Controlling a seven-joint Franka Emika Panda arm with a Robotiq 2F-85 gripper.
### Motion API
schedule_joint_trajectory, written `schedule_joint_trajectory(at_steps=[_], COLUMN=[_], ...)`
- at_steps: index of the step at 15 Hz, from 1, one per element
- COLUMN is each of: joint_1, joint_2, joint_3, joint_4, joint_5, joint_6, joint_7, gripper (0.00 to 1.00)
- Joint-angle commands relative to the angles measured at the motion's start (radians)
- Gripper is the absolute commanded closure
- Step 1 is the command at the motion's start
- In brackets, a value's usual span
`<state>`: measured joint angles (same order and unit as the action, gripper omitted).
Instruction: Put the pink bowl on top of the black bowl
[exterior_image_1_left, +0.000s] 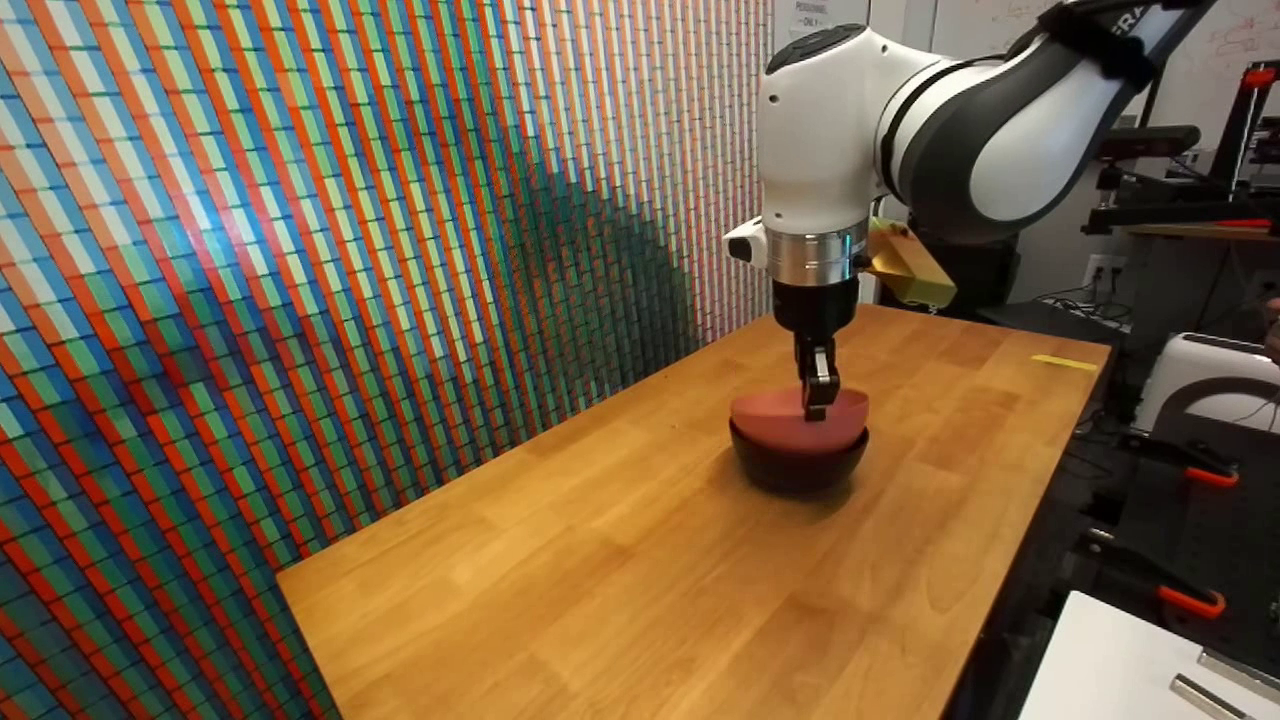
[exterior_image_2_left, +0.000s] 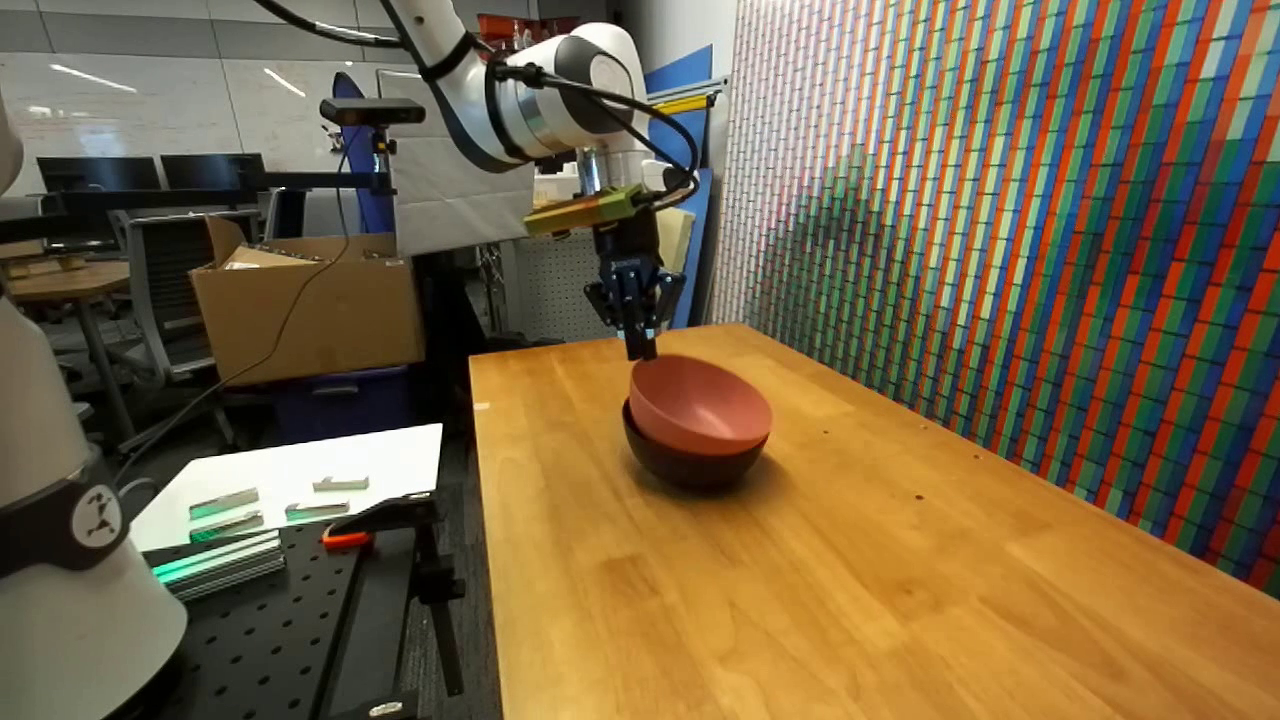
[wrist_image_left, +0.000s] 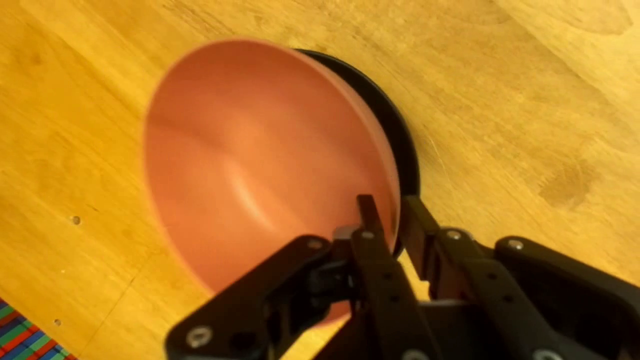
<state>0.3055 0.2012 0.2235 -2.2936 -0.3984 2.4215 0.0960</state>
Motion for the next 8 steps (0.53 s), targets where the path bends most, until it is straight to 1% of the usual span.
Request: schedule_joint_trajectory(at_steps=[1, 3, 5, 7, 8], joint_1=[0.01, 0.008, 0.0, -0.019, -0.029], joint_2=[-0.013, -0.013, -0.017, -0.03, -0.04], joint_3=[0.0, 0.001, 0.006, 0.012, 0.015], joint_4=[-0.001, 0.0, 0.002, 0.0, -0.002], joint_5=[-0.007, -0.001, 0.029, 0.103, 0.149], joint_6=[-0.015, -0.017, -0.022, -0.03, -0.032], joint_7=[0.012, 0.009, -0.012, -0.049, -0.071], gripper=[0.47, 0.31, 0.18, 0.02, 0.0])
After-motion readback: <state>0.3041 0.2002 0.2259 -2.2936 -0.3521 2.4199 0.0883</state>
